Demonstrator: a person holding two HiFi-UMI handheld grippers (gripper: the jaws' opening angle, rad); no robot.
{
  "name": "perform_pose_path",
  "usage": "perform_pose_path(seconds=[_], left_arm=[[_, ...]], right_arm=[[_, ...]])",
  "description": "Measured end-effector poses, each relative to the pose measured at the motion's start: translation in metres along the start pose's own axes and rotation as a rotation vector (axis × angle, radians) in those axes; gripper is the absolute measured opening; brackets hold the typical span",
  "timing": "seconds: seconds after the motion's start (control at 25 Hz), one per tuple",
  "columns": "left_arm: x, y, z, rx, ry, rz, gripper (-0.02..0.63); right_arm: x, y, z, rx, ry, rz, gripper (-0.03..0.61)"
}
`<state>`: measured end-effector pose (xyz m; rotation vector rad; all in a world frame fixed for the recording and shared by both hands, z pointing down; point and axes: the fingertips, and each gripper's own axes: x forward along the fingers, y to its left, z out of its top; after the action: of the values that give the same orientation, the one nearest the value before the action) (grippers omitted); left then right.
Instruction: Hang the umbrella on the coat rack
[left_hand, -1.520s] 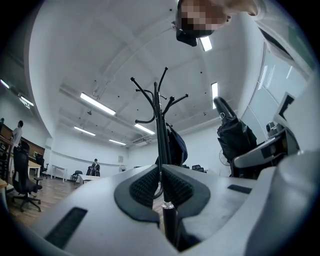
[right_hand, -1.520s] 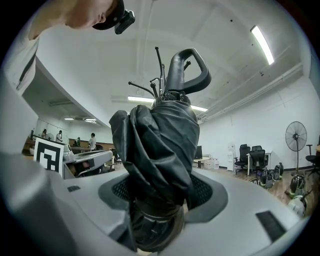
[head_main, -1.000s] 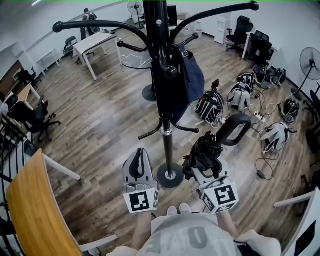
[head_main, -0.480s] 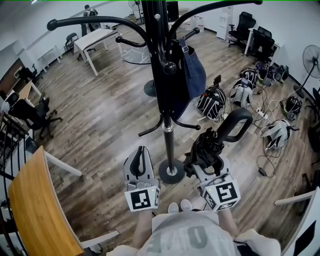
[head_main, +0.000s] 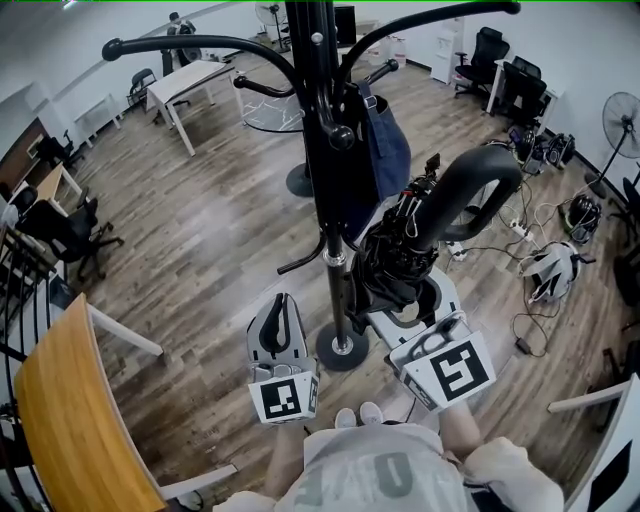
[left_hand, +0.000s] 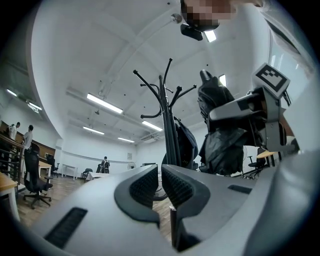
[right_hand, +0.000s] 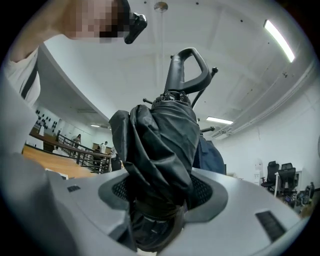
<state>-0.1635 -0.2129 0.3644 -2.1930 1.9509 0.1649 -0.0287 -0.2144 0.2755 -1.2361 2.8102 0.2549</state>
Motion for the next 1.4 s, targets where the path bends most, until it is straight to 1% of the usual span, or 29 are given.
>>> perform_pose_path(seconds=[0.24, 0.4, 0.52, 0.68, 1.0, 1.4], left_arm=[[-0.003, 0.004, 0.0, -0.001, 0.004, 0.017, 0.043], [-0.008, 0.011, -0.002, -0.001, 0.01, 0.04, 0.043], [-0.012, 0.018, -0.005, -0.004, 0.024, 0.067, 0.043], [-0.018, 0.026, -0.008, -0.006, 0.034, 0.096, 0.043], [-0.025, 0.032, -0.022, -0.008, 0.072, 0.119, 0.043], [-0.034, 0.041, -0.028, -0.01, 0.095, 0.147, 0.043]], right_arm=[[0.023, 0.029, 0.027, -0.111, -0.052, 0.108, 0.279], [0.034, 0.041, 0.024, -0.125, -0.021, 0.16, 0.279], [0.044, 0.044, 0.018, -0.101, 0.015, 0.195, 0.279], [0.054, 0.046, 0.009, -0.032, 0.062, 0.228, 0.279], [0.065, 0.042, -0.01, 0.044, 0.114, 0.244, 0.279], [0.074, 0.046, -0.025, 0.087, 0.163, 0.265, 0.279]])
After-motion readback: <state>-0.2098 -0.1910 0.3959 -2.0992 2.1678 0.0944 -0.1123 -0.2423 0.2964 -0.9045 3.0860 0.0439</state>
